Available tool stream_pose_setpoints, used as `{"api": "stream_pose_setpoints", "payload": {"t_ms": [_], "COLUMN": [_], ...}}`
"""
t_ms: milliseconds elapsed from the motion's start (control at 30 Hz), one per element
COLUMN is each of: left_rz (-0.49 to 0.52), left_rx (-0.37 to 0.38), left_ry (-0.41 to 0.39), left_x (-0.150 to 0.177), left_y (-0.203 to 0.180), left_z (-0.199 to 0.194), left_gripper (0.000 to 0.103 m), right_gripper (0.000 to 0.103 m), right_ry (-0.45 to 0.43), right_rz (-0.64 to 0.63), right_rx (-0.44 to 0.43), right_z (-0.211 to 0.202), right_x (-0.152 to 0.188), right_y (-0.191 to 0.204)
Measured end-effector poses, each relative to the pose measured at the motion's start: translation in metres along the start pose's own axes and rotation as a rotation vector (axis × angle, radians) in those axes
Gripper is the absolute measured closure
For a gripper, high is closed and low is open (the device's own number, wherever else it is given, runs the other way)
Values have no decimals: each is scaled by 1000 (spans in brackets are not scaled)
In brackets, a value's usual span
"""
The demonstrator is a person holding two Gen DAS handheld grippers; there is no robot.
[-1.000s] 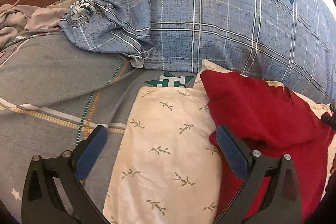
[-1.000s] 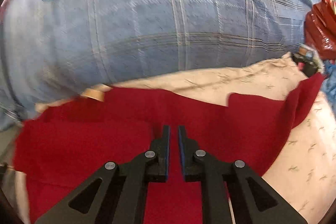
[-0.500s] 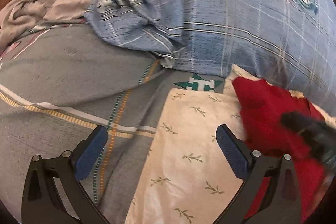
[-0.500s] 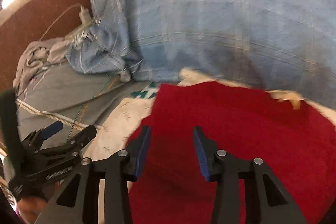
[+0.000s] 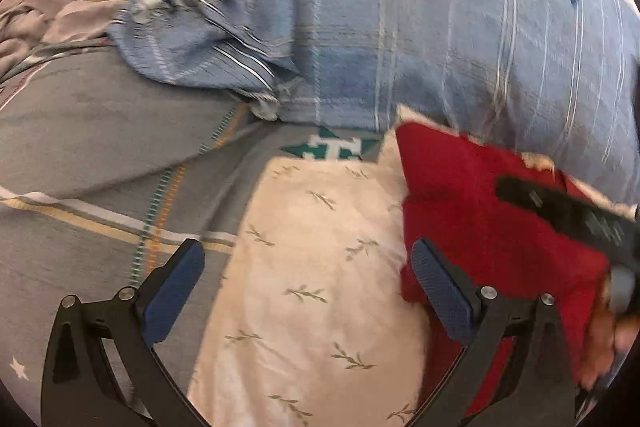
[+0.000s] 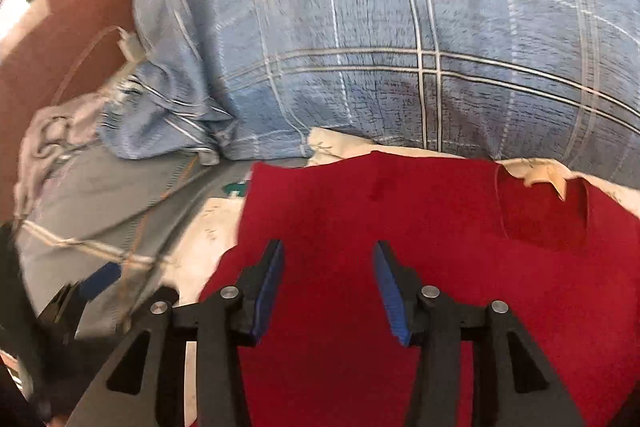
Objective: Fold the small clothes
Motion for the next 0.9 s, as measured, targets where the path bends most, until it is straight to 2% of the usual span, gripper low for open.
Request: {"api": "stream_pose_setpoints", "payload": {"t_ms": [100,167,267,333,467,667,833,900], "left_rz": [37,46,31,4,-33,-7,5,6], "left_rx": [-35,-45,-51,-37,-24,-41,-39,-31], "left_ry": [36,35,43,60,89,67,42,32], "left_x": [7,10,8,7,4,6,8,8], "left_y": [-8,-9,-7,-4,2,-2,-3,-4], "left_z": [12,15,21,24,29,24,13,9], "left_gripper": [0,0,0,0,0,0,0,0], "right_gripper": [55,51,48,48,46,44,41,41], "right_ry": [8,8,68,51,12,-21,-27,-35], "right_rz": [-41,-96,-169,-144,-95,-75,-29,-4], "right_rx": [7,22,157,146,117,79,127,174], "right_z": [24,38,73,77,56,-1,-42,-55], "right_x": [-11,-18,-21,-26,-26,3,30,39], "right_y": [5,11,8,4,-1,-16,-44,-62]}}
Point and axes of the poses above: each gripper's, at about its wrist camera, not at the fingertips, and z roughly the way its jaws point, y to its left, x to its underside, the point moved 4 cm from there along z, roughly the way its jaws point, and after that the axes turned 1 degree about -z, right-handed, at the moved point
